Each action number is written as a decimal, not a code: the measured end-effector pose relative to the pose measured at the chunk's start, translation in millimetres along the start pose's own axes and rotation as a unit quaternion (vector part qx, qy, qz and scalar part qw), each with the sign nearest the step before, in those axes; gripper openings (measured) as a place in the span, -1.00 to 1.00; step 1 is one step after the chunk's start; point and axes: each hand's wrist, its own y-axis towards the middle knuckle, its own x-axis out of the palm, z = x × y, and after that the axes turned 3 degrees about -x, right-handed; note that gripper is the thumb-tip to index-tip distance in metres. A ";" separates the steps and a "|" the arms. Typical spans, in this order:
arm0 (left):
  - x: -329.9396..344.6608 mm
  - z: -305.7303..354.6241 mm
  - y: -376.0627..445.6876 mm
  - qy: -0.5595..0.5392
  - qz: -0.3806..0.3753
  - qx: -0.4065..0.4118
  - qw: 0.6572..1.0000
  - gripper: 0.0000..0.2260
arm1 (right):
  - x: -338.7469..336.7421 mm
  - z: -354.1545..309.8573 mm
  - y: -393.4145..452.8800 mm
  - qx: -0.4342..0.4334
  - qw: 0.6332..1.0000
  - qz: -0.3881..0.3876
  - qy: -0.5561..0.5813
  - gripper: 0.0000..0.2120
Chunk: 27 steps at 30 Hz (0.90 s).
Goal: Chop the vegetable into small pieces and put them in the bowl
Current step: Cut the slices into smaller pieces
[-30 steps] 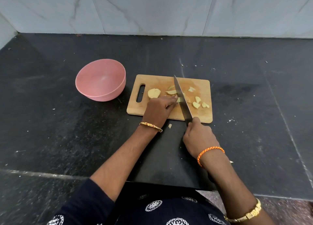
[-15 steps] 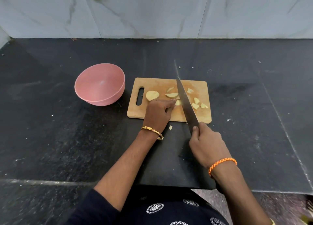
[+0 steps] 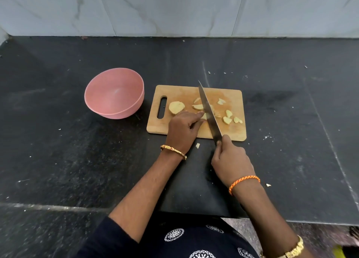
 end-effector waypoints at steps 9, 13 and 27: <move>0.0 1.8 -0.3 0.037 0.012 -0.006 0.999 -0.82 | -13.3 -0.9 -6.3 0.023 0.995 -0.081 -0.054 -0.90; 1.2 -0.2 -0.1 0.076 0.032 -0.029 0.996 -0.81 | -31.8 17.2 -23.6 0.023 0.997 -0.077 -0.011 -0.77; -3.7 5.6 1.7 0.068 0.028 -0.047 0.996 -0.83 | -15.3 5.1 12.7 -0.051 0.998 0.014 0.043 -0.80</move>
